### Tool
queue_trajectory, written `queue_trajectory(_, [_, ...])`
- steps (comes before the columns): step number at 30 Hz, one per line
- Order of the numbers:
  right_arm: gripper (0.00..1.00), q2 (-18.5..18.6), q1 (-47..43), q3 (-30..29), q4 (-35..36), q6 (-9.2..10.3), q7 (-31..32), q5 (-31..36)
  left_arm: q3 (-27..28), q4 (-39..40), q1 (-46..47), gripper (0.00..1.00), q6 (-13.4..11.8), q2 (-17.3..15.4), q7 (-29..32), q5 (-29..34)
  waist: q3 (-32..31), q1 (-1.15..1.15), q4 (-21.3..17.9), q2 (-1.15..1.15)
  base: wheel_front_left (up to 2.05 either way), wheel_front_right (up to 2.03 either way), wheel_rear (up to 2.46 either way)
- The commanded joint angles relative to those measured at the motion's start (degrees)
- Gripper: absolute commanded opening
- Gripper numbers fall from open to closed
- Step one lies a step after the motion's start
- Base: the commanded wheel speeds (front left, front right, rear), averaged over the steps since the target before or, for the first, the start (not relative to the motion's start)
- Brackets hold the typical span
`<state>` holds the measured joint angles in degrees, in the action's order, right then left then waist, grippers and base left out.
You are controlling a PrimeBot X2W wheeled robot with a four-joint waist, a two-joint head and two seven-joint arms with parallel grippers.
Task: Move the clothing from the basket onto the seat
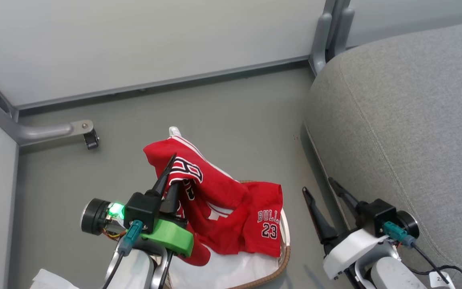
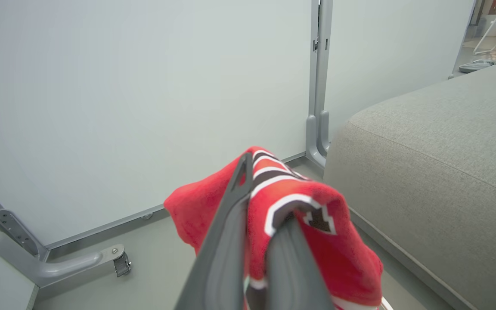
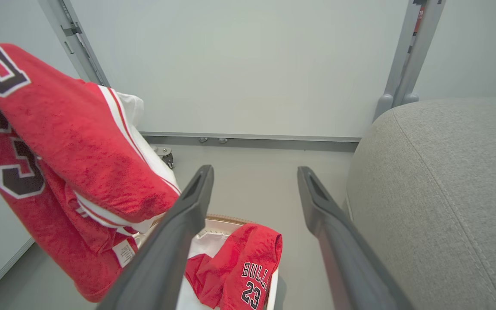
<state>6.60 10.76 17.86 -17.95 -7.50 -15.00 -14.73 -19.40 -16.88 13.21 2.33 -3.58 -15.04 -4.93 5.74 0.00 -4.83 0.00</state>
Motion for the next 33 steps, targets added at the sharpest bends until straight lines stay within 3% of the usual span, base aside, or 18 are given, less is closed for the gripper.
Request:
queue_trajectory(1, [1.0,0.63,-0.58,1.05,0.22,0.02,-0.26,-0.31,0.13,1.01,-0.58,0.0,0.31,0.13,-0.21,-0.04,-2.01,0.0,0.38,0.0,0.0,0.0,0.0])
queue_trajectory(10, [1.0,3.97,7.03,15.51,4.14,0.02,-0.25,-0.65,-2.7,4.77,2.56,0.0,1.66,0.58,-0.21,-0.36,-2.19,0.0,2.62,0.0,0.0,0.0,0.0])
queue_trajectory(18, [1.0,4.51,17.03,28.28,1.17,0.03,-0.2,-3.08,-7.82,6.26,5.22,0.0,0.26,0.6,-0.21,-3.59,-1.3,0.0,5.84,0.0,0.0,0.0,0.0])
queue_trajectory(22, [1.0,3.74,19.61,30.14,-1.0,0.03,-0.2,-3.18,-10.31,6.45,6.1,0.0,-0.46,0.61,-0.21,-4.49,-1.05,0.0,7.44,0.0,0.0,0.0,0.0])
queue_trajectory(28, [1.0,1.07,19.12,26.85,-5.41,0.03,-0.2,-1.14,-13.39,6.73,6.46,0.0,-0.81,0.61,-0.21,-5.88,-0.97,0.0,9.09,0.0,0.0,0.0,0.0])
queue_trajectory(29, [0.78,0.64,18.87,26.42,-6.36,0.03,-0.2,-1.06,-13.81,6.77,6.38,0.0,-0.75,0.62,-0.21,-6.19,-1.02,0.0,9.26,0.0,0.0,0.0,0.0])
queue_trajectory(30, [0.26,0.35,18.7,26.37,-7.22,0.03,-0.2,-1.31,-14.12,6.8,6.26,0.0,-0.62,0.62,-0.21,-6.46,-1.04,0.0,9.39,0.0,0.0,0.0,0.0])
queue_trajectory(32, [0.0,-0.36,18.69,25.79,-8.43,0.03,-0.2,-2.39,-14.79,6.86,6.09,0.0,-0.53,0.62,-0.21,-6.73,-1.03,0.0,9.63,0.0,0.0,0.0,0.0])
queue_trajectory(33, [0.0,-0.54,18.7,25.48,-8.72,0.03,-0.2,-2.58,-14.97,6.82,6.02,0.0,-0.54,0.62,-0.21,-6.86,-1.02,0.0,9.67,0.0,0.0,0.0,0.0])
